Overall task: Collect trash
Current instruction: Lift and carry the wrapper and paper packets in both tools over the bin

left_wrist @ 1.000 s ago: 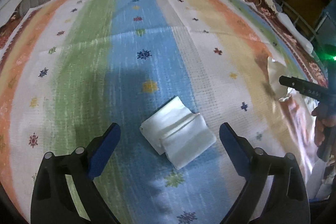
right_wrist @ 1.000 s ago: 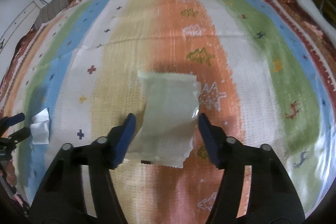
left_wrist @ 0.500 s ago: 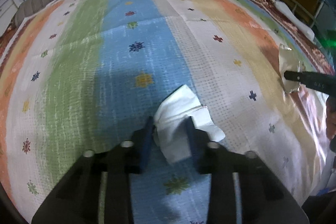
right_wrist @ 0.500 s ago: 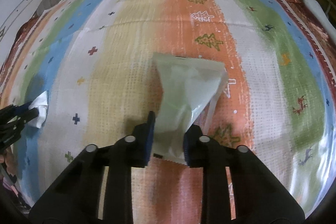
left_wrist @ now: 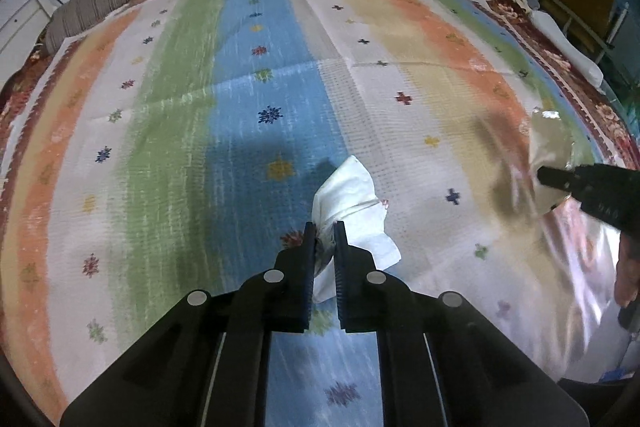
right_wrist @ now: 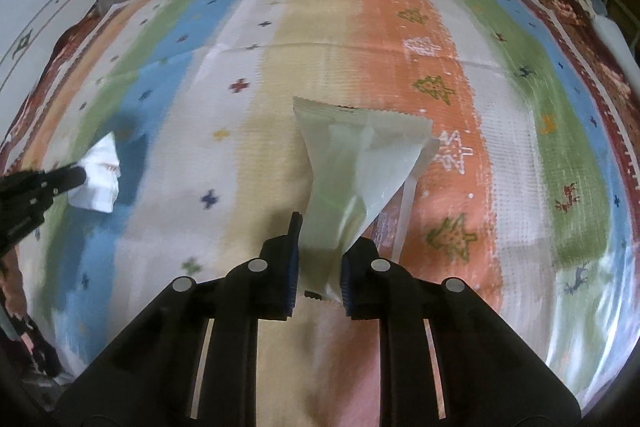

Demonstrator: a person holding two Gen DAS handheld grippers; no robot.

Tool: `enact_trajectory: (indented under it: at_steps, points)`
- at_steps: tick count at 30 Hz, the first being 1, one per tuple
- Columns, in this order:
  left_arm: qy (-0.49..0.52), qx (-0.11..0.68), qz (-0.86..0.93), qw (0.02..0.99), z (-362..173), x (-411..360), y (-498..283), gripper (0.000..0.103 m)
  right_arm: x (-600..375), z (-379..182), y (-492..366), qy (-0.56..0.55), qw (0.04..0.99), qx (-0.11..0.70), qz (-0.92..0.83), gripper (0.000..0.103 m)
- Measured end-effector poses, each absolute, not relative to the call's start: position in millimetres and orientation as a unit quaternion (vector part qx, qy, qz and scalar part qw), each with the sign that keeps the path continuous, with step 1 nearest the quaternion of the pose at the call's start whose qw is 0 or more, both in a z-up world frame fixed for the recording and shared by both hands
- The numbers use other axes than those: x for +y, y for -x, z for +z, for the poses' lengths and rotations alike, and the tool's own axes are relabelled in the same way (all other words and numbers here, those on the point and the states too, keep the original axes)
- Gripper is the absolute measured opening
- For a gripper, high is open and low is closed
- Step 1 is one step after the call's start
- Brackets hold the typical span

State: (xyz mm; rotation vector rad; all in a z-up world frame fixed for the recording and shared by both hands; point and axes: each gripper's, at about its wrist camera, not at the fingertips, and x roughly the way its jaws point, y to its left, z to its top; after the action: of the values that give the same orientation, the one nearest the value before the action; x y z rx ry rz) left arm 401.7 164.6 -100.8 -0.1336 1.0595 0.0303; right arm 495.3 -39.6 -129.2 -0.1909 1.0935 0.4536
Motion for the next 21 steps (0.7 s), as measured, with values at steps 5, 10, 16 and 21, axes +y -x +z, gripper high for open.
enact_trajectory:
  at_steps: [5,10,16,21]
  points:
    - [0.115,0.502,0.037,0.856,-91,161,-386,0.008,-28,-114,-465,0.111,0.823,0.507,0.231,0.015]
    - [0.14,0.51,0.072,0.846,-86,149,-369,0.008,-29,-92,-433,0.105,0.827,0.494,0.246,0.015]
    - [0.17,0.519,0.078,0.834,-78,143,-347,0.008,-33,-74,-401,0.104,0.831,0.481,0.26,0.015]
    - [0.178,0.515,0.077,0.835,-67,138,-330,0.008,-35,-58,-382,0.094,0.835,0.47,0.271,0.015]
